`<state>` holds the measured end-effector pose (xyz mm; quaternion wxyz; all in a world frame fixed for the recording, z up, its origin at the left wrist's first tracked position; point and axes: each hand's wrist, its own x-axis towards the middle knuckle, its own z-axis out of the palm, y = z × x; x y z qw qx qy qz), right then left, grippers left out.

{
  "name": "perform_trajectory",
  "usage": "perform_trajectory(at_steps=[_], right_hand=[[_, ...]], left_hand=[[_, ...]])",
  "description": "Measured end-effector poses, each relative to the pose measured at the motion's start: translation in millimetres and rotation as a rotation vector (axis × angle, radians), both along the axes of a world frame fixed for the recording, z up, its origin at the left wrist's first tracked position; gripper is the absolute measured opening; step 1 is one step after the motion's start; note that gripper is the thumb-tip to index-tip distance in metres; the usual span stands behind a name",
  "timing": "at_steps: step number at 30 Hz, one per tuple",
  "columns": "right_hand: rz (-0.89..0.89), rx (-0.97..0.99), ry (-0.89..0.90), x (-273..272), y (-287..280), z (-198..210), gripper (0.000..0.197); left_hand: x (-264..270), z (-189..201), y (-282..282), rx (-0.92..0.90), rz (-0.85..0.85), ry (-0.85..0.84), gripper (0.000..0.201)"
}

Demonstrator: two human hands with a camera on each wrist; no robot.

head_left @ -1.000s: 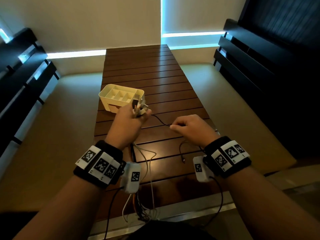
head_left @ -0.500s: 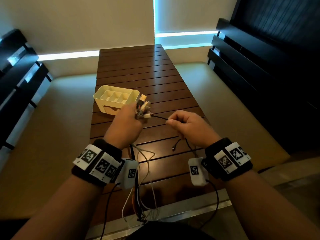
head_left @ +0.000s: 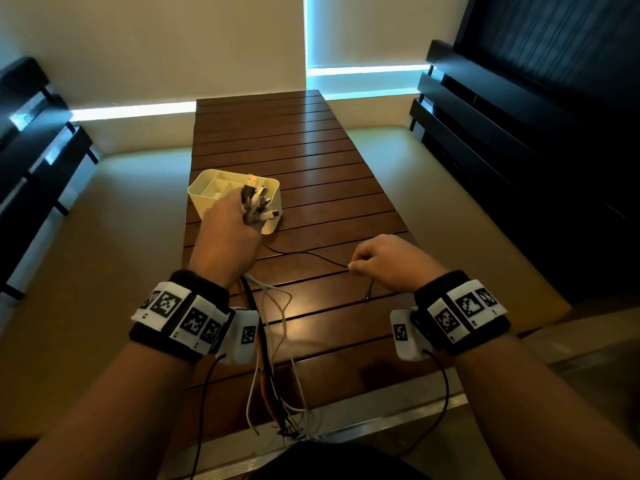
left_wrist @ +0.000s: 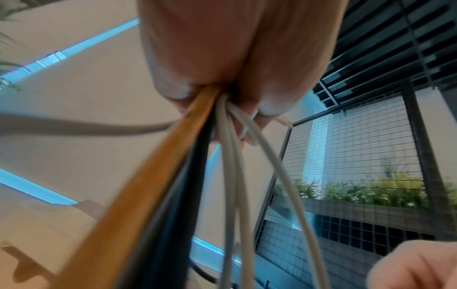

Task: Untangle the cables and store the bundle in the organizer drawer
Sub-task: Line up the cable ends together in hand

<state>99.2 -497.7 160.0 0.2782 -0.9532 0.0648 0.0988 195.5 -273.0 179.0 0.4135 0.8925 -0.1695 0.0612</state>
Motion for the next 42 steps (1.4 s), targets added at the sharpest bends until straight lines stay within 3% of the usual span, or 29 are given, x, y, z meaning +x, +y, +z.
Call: perform_trajectory(at_steps=[6, 14, 17, 22, 29, 36, 38, 42], right_hand=[[0.049, 0.112, -0.127, 0, 20, 17, 0.014], [-0.004, 0.313, -0.356, -9, 22, 20, 0.014], [-0.025, 0.349, -0.391, -11, 22, 18, 0.011], [-0.109, 0.394, -0.373, -19, 8, 5, 0.013], [0.014, 0.155, -0.215, -14, 15, 17, 0.014], [0.014, 0.203, -0.324, -11, 27, 22, 0.009], [-0.013, 0.213, -0.342, -14, 24, 20, 0.008], [-0.103, 0.27, -0.338, -23, 11, 16, 0.017]], left_hand=[[-32, -4, -28, -0.072, -0.382, 0.09, 0.023], [-42, -10, -26, -0.126, -0.459, 0.176, 0.018], [-42, -9, -22, -0.168, -0.427, 0.167, 0.02], [-30, -15, -1, -0.374, -0.204, 0.303, 0.02], [-35, -13, -12, -0.046, -0.334, 0.183, 0.01], [-48, -4, -25, 0.038, -0.424, 0.166, 0.015], [-47, -2, -22, -0.001, -0.375, 0.175, 0.018], [-35, 4, -8, -0.285, -0.203, 0.242, 0.022]])
